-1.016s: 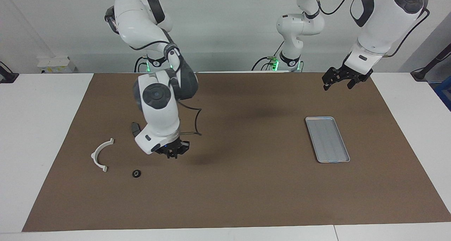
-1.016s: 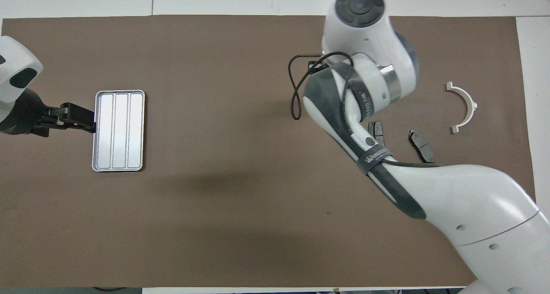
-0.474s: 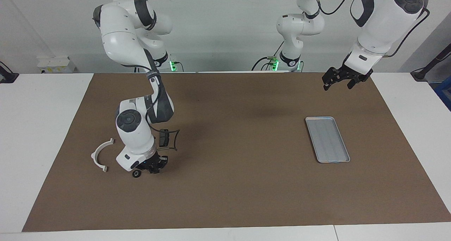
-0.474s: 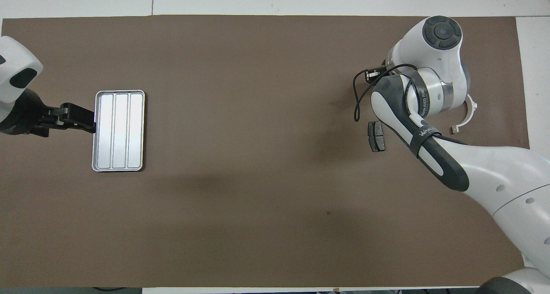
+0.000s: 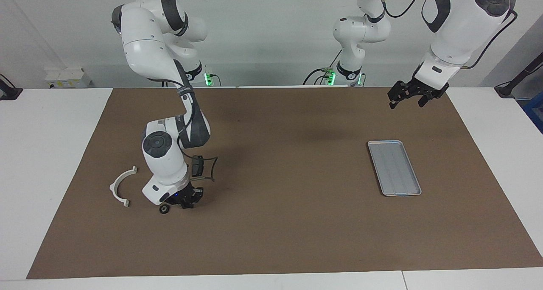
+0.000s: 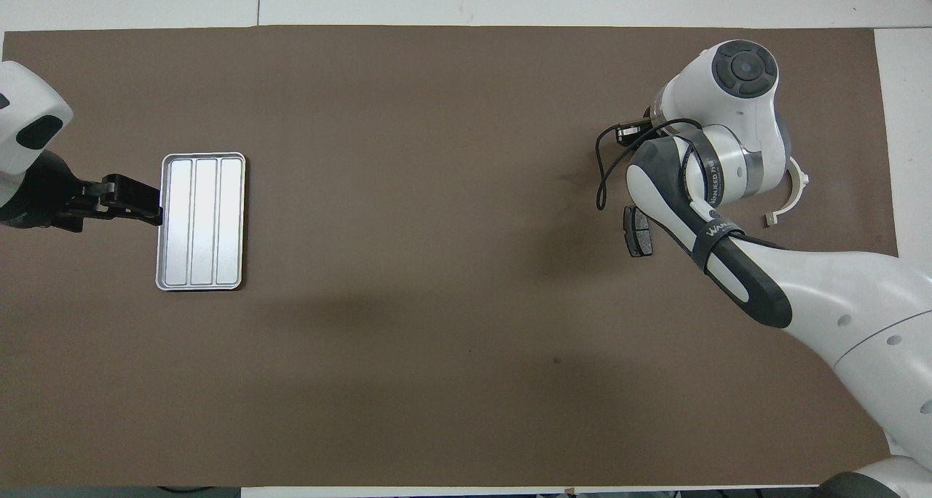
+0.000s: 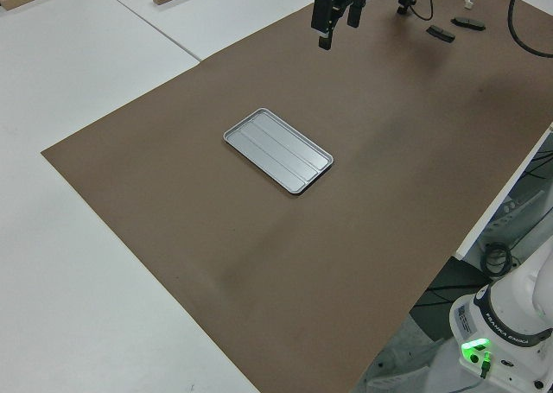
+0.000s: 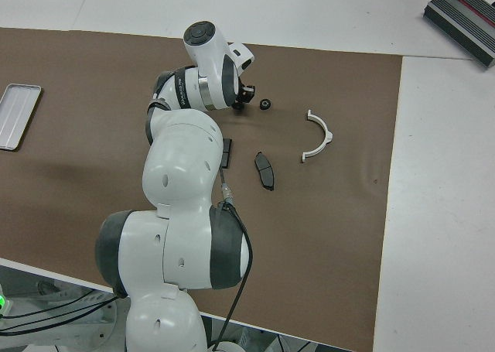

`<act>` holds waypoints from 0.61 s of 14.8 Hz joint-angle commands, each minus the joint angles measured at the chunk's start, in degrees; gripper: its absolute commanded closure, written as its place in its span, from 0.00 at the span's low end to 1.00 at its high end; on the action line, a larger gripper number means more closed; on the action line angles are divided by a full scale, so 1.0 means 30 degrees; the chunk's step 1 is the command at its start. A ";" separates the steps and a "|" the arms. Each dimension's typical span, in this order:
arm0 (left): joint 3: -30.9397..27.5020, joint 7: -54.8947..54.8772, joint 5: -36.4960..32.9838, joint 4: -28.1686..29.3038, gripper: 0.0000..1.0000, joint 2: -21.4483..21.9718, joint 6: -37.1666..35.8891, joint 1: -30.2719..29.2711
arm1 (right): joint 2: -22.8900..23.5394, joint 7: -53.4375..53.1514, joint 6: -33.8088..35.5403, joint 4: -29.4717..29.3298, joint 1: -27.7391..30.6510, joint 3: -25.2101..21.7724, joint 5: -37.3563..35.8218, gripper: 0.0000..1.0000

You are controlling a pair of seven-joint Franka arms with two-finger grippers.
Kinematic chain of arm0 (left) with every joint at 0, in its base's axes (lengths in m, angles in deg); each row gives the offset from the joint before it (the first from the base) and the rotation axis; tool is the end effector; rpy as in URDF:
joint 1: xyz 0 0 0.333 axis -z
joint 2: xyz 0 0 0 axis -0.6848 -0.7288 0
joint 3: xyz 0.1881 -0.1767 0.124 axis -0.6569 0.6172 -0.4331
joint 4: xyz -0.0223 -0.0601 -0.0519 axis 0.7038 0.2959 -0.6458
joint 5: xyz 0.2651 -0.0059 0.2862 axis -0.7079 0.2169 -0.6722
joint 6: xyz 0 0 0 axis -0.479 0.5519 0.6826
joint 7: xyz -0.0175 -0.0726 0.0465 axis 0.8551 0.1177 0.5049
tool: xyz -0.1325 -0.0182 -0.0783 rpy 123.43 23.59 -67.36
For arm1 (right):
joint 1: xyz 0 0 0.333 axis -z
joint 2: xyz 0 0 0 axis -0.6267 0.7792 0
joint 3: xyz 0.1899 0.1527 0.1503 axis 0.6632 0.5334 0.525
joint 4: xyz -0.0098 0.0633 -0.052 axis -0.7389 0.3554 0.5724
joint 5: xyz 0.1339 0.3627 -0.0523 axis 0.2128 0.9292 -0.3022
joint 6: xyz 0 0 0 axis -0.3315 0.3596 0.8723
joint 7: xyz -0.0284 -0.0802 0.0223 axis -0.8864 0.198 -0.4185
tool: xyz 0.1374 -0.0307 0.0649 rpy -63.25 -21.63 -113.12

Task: Place bearing gear from tray to pile
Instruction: 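Carry the part beside the brake pads and release it with the right gripper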

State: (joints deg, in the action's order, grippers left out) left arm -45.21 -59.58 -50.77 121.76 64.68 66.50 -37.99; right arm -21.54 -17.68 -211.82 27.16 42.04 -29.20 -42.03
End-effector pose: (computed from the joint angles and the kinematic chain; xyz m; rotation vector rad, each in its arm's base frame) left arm 0.5393 -0.0581 0.5121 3.1244 0.0012 -0.1283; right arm 0.6899 0.0894 0.2189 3.1062 0.1273 0.1341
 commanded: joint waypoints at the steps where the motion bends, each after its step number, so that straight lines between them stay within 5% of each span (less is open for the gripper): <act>1: 0.0020 -0.0198 -0.0199 0.0184 0.00 0.0178 -0.0188 -0.0072 | -0.0751 0.0115 -0.0071 0.0616 0.0329 0.0363 0.0051 0.00; 9: 0.0020 -0.0198 -0.0199 0.0184 0.00 0.0178 -0.0188 -0.0043 | -0.2916 0.0552 0.1068 0.0528 0.0973 0.0363 0.0140 0.00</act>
State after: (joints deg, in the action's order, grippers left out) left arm -45.21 -59.58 -50.77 121.76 64.68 66.49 -37.99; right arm -27.01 -17.64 -210.52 27.11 43.27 -29.12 -42.02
